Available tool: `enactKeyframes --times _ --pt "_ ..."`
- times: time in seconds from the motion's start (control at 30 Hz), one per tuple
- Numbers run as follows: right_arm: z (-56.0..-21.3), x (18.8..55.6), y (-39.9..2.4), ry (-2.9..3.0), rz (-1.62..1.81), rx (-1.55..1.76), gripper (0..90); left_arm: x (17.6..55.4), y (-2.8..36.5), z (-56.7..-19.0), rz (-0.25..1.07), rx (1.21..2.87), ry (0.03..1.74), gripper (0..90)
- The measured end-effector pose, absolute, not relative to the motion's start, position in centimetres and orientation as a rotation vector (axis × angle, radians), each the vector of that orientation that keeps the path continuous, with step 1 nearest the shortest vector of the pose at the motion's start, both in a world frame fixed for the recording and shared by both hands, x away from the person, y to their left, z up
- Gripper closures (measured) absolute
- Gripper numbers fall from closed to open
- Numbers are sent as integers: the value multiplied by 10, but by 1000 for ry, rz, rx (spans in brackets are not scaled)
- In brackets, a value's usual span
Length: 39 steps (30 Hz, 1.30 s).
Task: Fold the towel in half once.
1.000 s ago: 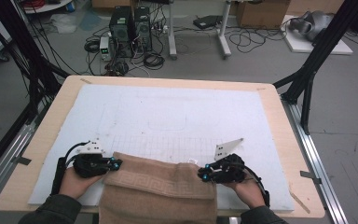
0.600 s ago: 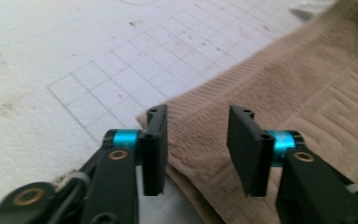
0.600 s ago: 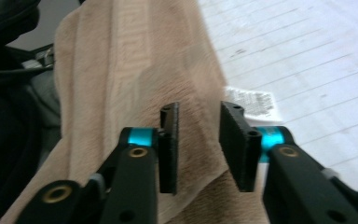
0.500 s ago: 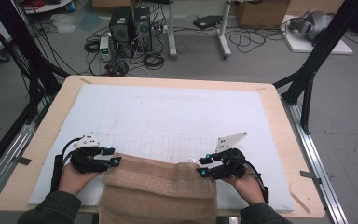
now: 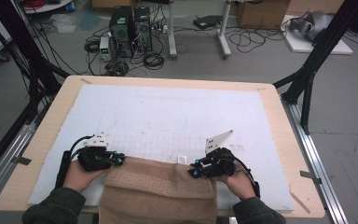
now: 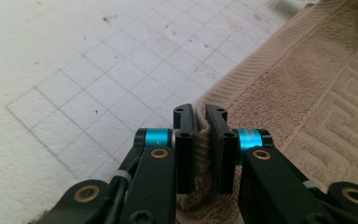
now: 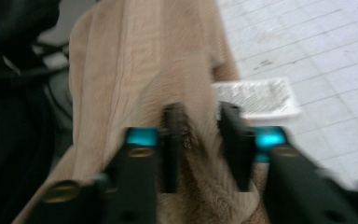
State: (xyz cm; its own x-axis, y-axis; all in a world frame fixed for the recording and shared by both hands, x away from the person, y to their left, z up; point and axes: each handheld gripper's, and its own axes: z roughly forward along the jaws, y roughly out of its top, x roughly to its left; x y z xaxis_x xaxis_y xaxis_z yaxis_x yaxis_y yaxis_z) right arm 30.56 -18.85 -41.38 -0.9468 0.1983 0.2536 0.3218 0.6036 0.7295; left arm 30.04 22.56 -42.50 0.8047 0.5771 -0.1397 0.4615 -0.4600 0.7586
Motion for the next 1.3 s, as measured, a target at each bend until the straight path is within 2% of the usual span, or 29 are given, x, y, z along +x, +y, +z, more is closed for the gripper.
enactKeyframes --times 0.1,0.3,0.47,0.5,0.57,0.67,0.83,1.0,1.1,1.3 --pt "-409 298 -188 -2697 -1274 -398 850 291 229 -418 183 2108 741 827" --pt "-396 282 -196 -2708 -1322 -386 848 263 243 -406 196 2070 705 829" --pt "-385 253 -203 -2666 -1346 -315 743 222 252 -397 155 2057 636 822" --pt "-382 248 -206 -2673 -1353 -306 736 216 254 -394 157 2048 632 799" --pt "-376 241 -211 -2671 -1384 -309 706 211 257 -386 170 2033 632 691" --pt "-371 241 -219 -2722 -1398 -355 668 215 258 -375 200 2011 651 569" --pt "-382 255 -224 -2782 -1356 -492 613 228 251 -372 219 2016 633 546" --pt "-397 268 -225 -2849 -1298 -587 535 247 244 -393 259 2035 682 533" --pt "-406 275 -230 -2867 -1296 -652 513 258 238 -405 317 2088 697 504" --pt "-424 283 -237 -2858 -1275 -763 469 279 232 -425 330 2119 752 442"
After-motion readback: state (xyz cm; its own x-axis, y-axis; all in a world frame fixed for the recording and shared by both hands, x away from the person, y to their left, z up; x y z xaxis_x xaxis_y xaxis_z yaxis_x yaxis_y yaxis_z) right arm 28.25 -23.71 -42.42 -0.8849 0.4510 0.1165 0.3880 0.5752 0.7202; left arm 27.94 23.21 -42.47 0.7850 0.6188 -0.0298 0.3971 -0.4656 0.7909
